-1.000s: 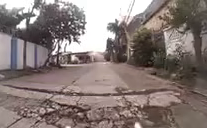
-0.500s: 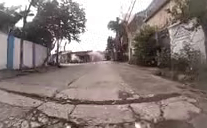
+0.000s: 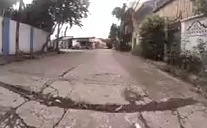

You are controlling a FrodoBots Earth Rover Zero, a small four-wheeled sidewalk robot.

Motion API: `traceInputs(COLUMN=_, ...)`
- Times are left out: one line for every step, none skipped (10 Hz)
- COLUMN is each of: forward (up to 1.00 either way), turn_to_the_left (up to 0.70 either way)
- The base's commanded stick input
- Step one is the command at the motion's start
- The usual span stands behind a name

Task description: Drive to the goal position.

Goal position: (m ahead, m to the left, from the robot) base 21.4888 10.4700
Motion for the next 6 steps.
traceInputs(forward=0.70, turn_to_the_left=0.00)
traceInputs(forward=0.70, turn_to_the_left=0.00)
traceInputs(forward=0.70, turn_to_the_left=0.00)
traceInputs(forward=0.70, turn_to_the_left=0.00)
traceInputs(forward=0.70, turn_to_the_left=0.00)
traceInputs(forward=0.70, turn_to_the_left=0.00)
